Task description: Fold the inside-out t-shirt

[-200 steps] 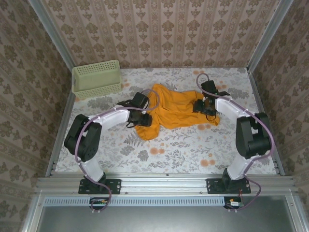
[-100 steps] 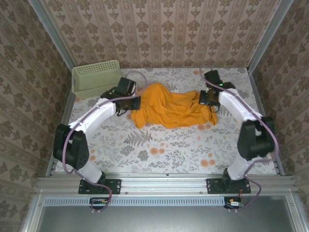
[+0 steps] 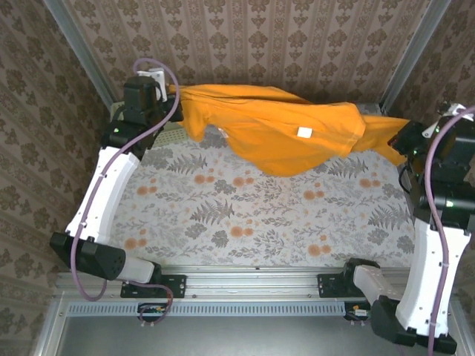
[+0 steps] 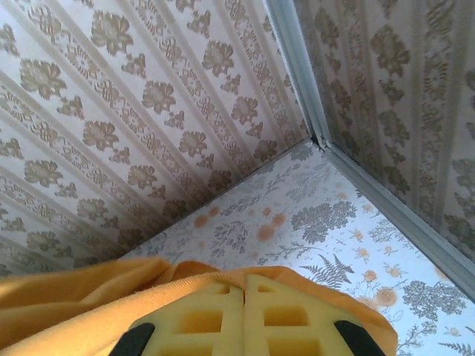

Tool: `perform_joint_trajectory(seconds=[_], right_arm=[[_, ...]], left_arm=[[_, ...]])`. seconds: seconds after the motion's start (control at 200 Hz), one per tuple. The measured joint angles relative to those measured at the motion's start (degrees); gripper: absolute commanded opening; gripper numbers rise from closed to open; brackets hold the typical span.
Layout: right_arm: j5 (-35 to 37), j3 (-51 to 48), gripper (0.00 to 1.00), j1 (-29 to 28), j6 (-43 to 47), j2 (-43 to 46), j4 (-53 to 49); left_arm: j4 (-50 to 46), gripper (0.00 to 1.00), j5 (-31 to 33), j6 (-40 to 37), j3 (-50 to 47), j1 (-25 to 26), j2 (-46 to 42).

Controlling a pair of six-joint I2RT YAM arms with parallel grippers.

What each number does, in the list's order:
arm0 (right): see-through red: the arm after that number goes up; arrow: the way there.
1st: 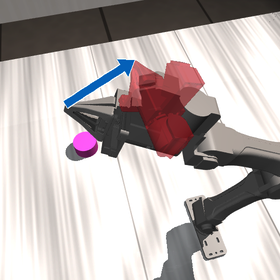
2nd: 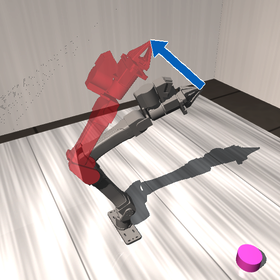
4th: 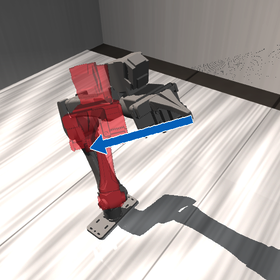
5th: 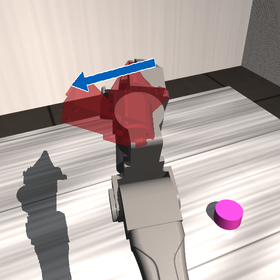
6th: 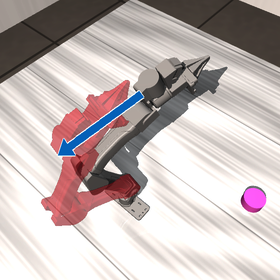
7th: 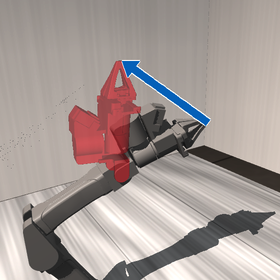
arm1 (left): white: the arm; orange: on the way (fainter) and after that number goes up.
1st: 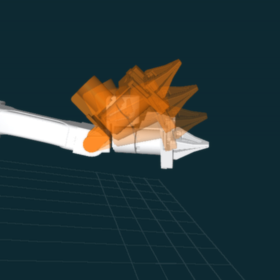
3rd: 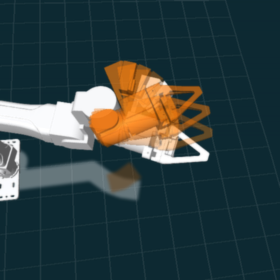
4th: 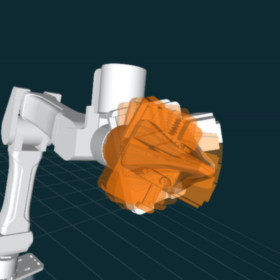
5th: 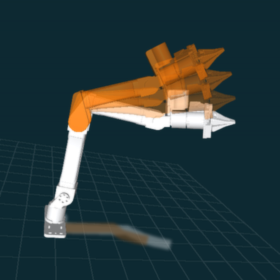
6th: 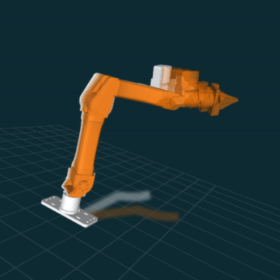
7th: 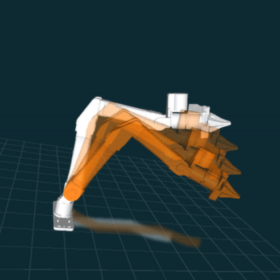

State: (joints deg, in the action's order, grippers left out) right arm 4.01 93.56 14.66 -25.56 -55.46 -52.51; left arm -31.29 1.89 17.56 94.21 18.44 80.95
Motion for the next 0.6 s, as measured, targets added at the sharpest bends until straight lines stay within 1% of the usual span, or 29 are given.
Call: perform_joint_trajectory(seconds=[0.14,0.24,0.33,0.385,0.48,0.535,0.6], right_arm=[[-3.15,-0.74,0.00,0.52,-0.37,0.35,-0.55],[-6.03,-5.73,0.00,0.52,-1.05,-0.22,-0.13],[-7.61,-10.19,0.00,0.52,-1.77,-2.08,-0.07],[-8.31,-11.78,0.00,0.52,-2.23,-4.17,-0.02],[-8.90,-11.69,0.00,0.57,-3.26,-7.58,0.31],[-8.87,-9.68,0.00,0.59,-3.65,-9.49,0.07],[-8.72,-5.22,0.00,0.59,-4.17,-11.91,0.02]], left_arm=[[-0.04,0.00,-3.41,0.04,0.37,-1.14,0.42],[-0.04,0.00,-6.10,0.44,0.37,-1.14,1.88],[-0.13,0.00,-8.59,0.83,0.76,-1.18,4.90],[-0.44,0.00,-10.10,0.90,2.34,-1.16,8.37],[-2.78,0.00,-12.20,0.92,10.80,-0.44,18.14],[-4.66,0.00,-13.03,0.92,19.04,0.17,25.24],[-7.30,0.00,-13.68,0.94,31.26,1.16,34.40]])
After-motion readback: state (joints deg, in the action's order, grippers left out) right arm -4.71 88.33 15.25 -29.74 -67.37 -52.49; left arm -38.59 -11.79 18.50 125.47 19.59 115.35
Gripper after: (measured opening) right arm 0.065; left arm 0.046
